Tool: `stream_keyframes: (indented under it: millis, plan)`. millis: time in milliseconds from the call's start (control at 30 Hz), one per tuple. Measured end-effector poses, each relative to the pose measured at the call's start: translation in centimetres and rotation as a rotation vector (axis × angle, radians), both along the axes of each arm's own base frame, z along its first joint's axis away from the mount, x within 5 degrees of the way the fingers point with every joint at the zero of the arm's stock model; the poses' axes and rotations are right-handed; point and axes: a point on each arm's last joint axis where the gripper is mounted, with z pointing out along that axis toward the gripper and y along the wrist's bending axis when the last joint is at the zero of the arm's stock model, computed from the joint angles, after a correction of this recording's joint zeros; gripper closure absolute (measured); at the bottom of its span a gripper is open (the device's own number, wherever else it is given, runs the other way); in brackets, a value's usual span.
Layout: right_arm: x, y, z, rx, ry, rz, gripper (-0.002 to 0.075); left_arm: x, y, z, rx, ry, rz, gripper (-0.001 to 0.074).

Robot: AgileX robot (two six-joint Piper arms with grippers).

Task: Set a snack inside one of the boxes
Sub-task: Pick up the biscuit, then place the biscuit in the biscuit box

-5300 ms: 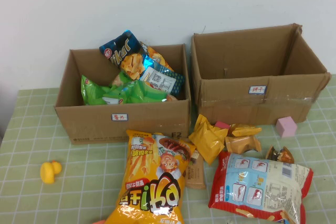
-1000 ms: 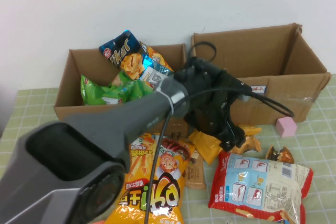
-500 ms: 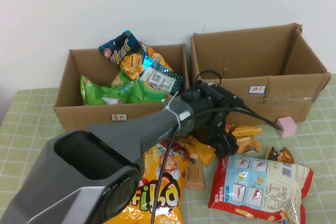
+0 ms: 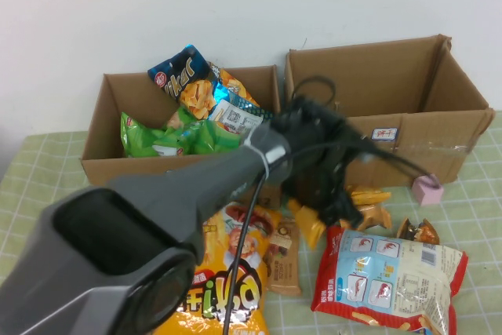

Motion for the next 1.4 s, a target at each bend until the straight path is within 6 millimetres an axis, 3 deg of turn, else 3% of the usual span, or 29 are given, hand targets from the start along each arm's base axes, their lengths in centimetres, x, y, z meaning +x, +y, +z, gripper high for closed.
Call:
stream_keyframes:
  millis: [300, 467, 600, 767, 833, 1000, 1133, 1233, 1300, 1400]
  plan:
    - [0.0, 0.0, 0.0, 0.0, 0.0, 0.0, 0.0728, -3.0, -1.8, 11.8, -0.151, -0.283, -0.158, 0.0353]
    - [0.0, 0.0, 0.0, 0.0, 0.0, 0.0, 0.0728, -2.1, -2.4, 14.7, -0.291, -0.497, -0.17, 0.0353]
    - [0.0, 0.0, 0.0, 0.0, 0.0, 0.0, 0.0728, -0.1, -2.6, 14.2, -0.389, -0.613, -0.14, 0.0353]
    - [0.0, 0.0, 0.0, 0.0, 0.0, 0.0, 0.0728, 3.0, -1.9, 11.7, -0.501, -0.671, -0.048, 0.0353]
    - [0.0, 0.0, 0.0, 0.0, 0.0, 0.0, 0.0728, 5.0, -0.5, 10.2, -0.548, -0.667, 0.037, 0.0353]
    - [0.0, 0.0, 0.0, 0.0, 0.0, 0.0, 0.0728, 7.7, 2.4, 7.6, -0.532, -0.621, 0.155, 0.0353]
    - [0.0, 0.0, 0.0, 0.0, 0.0, 0.0, 0.0728, 8.1, 3.3, 6.6, -0.488, -0.582, 0.182, 0.0344]
    - [0.0, 0.0, 0.0, 0.0, 0.0, 0.0, 0.0728, 7.9, 3.2, 6.6, -0.469, -0.565, 0.182, 0.0248]
    - [0.0, 0.0, 0.0, 0.0, 0.0, 0.0, 0.0728, 7.4, 3.2, 7.1, -0.439, -0.541, 0.18, 0.0192]
    - [0.0, 0.0, 0.0, 0.0, 0.0, 0.0, 0.0728, 6.5, 3.5, 8.8, -0.382, -0.518, 0.163, 0.0188]
